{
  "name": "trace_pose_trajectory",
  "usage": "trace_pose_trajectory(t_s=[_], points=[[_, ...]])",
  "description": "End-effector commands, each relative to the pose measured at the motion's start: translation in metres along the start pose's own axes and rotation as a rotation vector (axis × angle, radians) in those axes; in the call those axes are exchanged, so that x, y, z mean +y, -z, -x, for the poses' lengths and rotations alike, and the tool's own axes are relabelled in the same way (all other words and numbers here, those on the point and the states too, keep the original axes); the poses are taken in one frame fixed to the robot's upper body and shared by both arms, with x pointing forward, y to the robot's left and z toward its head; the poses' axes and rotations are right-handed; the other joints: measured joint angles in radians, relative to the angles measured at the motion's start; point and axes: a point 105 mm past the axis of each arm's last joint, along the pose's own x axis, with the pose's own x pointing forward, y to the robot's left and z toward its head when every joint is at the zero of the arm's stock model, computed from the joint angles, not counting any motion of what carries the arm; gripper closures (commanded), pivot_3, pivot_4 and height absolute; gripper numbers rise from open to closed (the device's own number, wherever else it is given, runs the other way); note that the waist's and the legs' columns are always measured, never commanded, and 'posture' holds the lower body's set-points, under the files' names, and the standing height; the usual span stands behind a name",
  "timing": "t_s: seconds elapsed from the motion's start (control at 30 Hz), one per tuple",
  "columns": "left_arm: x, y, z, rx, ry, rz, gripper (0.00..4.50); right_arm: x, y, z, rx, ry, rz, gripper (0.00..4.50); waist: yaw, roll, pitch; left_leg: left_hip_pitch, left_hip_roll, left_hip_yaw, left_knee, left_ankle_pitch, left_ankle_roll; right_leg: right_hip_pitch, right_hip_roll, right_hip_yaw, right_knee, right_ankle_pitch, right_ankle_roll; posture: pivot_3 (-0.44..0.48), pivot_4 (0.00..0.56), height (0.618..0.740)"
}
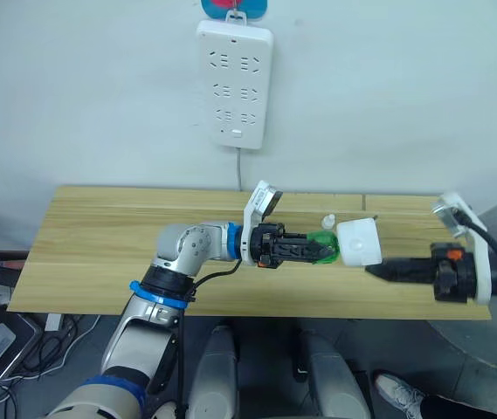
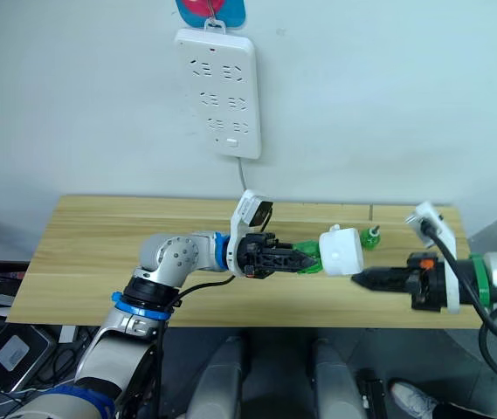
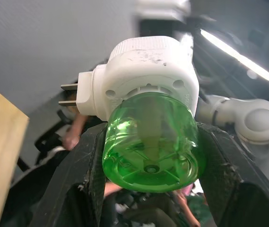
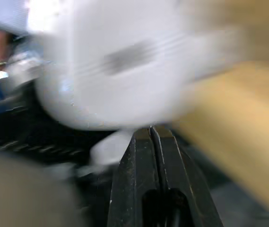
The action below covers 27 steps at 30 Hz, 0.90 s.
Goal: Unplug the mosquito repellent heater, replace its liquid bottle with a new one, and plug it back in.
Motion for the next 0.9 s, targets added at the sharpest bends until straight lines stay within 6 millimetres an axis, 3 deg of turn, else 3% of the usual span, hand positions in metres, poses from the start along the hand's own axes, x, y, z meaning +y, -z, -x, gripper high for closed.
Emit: trace_pose_trajectory(t_s=[0.03,0.1,0.23,0.5,0.73,0.9], points=[[-0.017,0.0,-0.006,0.033,0.09,-0.012,2.17,-0.023,-0.015,-0.001,-0.076,0.084,0.05,4.47,0.0,0.0,0.0,0.0,0.0,0.0,0.0,0.0,0.0,0.0,0.0,0.0,0.0,0.0,0.0,0.112,0.315,0.74],[-0.019,0.003,-0.006,0.045,0.098,-0.009,2.17,-0.029,-0.021,-0.006,-0.105,0.095,0.058,4.47,0.0,0.0,0.0,0.0,0.0,0.0,-0.001,0.0,0.0,0.0,0.0,0.0,0.0,0.0,0.0,0.112,0.315,0.74],[-0.017,0.005,-0.006,0.045,0.081,-0.005,2.17,-0.013,-0.03,-0.021,-0.149,-0.023,0.028,4.47,0.0,0.0,0.0,0.0,0.0,0.0,-0.001,0.0,0.0,-0.001,0.0,0.0,0.0,0.0,0.0,0.123,0.317,0.74],[-0.01,-0.002,-0.005,0.005,0.038,-0.012,2.17,0.037,0.008,-0.022,-0.007,-0.261,-0.046,4.47,0.008,0.0,0.0,-0.001,-0.001,-0.001,-0.001,0.0,0.0,0.0,-0.002,-0.001,-0.001,0.0,0.0,0.13,0.326,0.74],[0.002,-0.007,-0.006,-0.022,-0.016,-0.046,2.17,0.069,0.017,-0.014,0.021,-0.391,-0.105,4.47,0.001,0.0,0.0,0.0,-0.001,-0.001,0.0,0.0,0.0,0.001,-0.002,0.0,0.001,0.0,0.0,0.115,0.324,0.74],[0.006,-0.008,-0.009,-0.023,-0.022,-0.06,2.17,0.075,0.017,-0.015,-0.012,-0.424,-0.111,4.47,0.002,0.0,0.0,0.0,-0.001,-0.001,0.0,0.0,0.0,0.001,-0.001,0.0,0.0,0.0,0.0,0.109,0.322,0.74]])
